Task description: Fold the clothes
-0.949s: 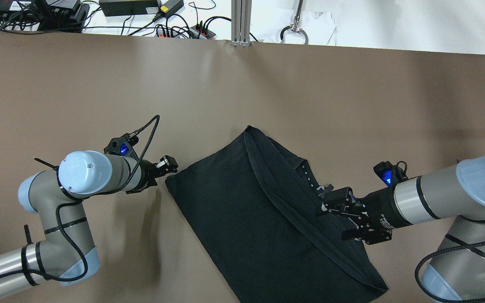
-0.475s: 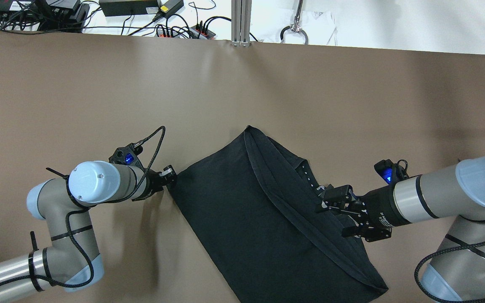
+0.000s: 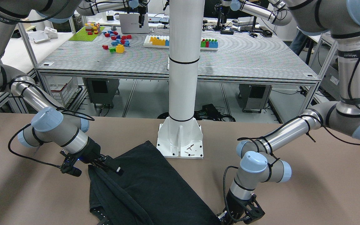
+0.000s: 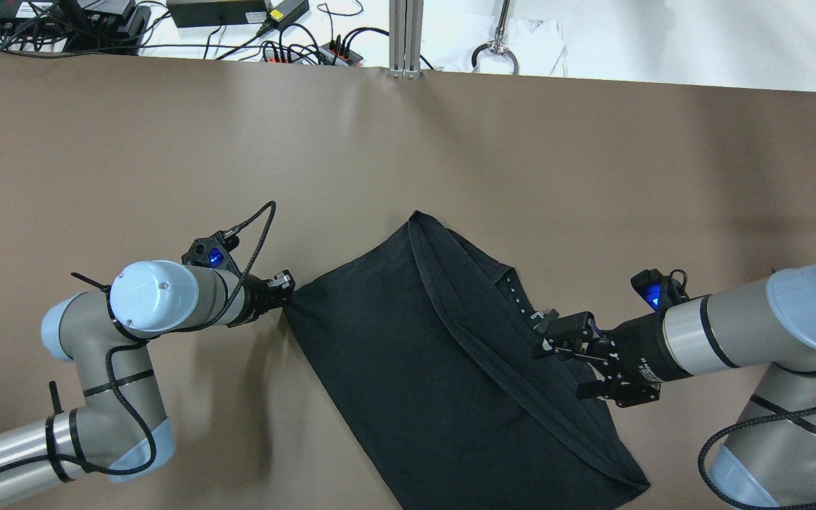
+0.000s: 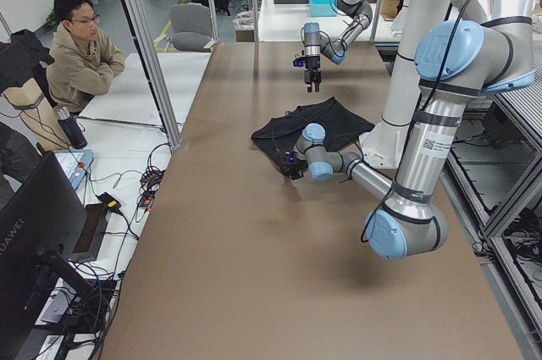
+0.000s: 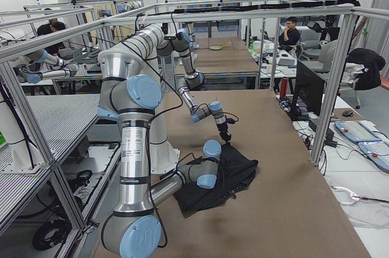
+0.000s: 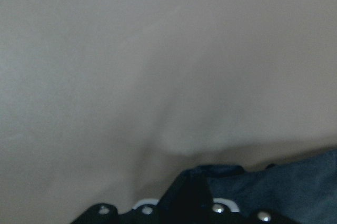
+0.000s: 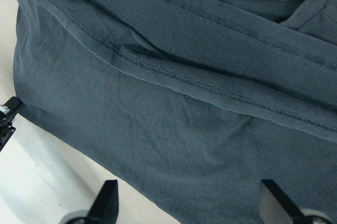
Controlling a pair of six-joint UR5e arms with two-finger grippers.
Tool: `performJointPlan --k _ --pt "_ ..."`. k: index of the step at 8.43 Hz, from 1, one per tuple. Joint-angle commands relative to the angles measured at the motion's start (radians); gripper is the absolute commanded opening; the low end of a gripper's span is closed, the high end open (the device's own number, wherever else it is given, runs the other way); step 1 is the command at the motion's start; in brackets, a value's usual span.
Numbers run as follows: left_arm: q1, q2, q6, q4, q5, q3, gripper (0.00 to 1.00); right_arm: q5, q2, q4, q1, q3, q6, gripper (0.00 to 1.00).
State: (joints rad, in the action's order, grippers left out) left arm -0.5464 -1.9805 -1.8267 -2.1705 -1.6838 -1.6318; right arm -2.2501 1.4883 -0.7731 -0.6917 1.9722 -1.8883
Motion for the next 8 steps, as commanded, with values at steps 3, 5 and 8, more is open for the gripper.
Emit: performJointPlan --k 3,5,8 --pt "-0.199 -0.035 0.222 0.006 -0.103 0.056 0.0 0.055 0.006 -0.002 -0.02 0.005 0.0 0.95" --pt "-0.269 -0.328 0.24 -0.002 -0.103 0.407 0.0 0.114 0.007 -0.002 -0.019 0.004 0.003 0.95" --pt "-0.305 -0.601 0.245 -0.136 -0.09 0.816 0.0 0.187 0.004 -0.049 -0.009 0.005 0.072 0.95"
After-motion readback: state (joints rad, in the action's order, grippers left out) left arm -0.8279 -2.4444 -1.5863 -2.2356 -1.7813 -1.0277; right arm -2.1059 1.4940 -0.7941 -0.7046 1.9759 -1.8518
